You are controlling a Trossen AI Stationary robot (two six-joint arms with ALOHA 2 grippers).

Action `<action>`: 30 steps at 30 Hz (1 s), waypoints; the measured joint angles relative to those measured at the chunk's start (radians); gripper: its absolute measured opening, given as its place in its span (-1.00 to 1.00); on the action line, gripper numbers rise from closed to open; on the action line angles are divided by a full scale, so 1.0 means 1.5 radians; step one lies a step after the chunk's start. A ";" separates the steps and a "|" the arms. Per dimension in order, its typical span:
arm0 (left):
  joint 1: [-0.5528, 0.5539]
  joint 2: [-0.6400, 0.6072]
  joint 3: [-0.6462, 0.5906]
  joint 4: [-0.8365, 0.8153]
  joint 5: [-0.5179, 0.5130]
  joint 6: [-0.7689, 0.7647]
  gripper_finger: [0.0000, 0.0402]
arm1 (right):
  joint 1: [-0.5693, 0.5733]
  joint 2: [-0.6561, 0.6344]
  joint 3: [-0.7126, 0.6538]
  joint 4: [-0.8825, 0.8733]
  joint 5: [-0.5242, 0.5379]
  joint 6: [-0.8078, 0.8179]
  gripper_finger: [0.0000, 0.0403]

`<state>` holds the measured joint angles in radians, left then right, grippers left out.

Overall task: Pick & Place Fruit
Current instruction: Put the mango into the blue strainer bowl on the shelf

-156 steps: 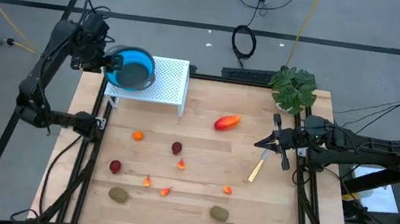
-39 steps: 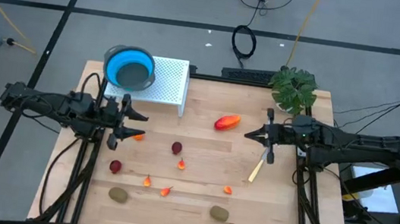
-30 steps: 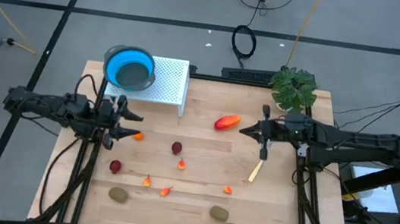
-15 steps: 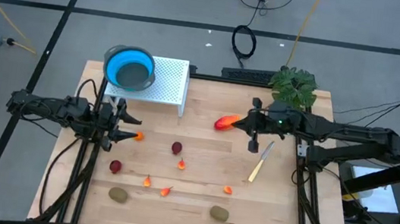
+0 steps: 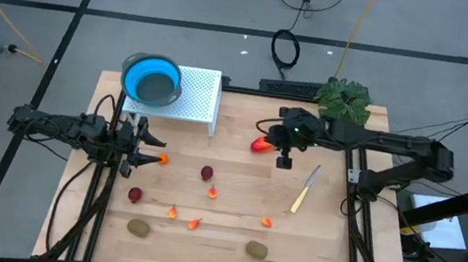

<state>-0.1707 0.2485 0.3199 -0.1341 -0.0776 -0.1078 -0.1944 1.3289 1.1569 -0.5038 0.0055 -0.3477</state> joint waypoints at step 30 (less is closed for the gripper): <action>0.000 0.000 0.000 -0.002 -0.002 -0.006 0.04 | -0.064 0.041 -0.007 0.018 0.031 -0.066 0.50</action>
<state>-0.1707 0.2481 0.3199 -0.1368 -0.0799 -0.1163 -0.2903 1.3903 1.1459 -0.4766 0.0521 -0.4466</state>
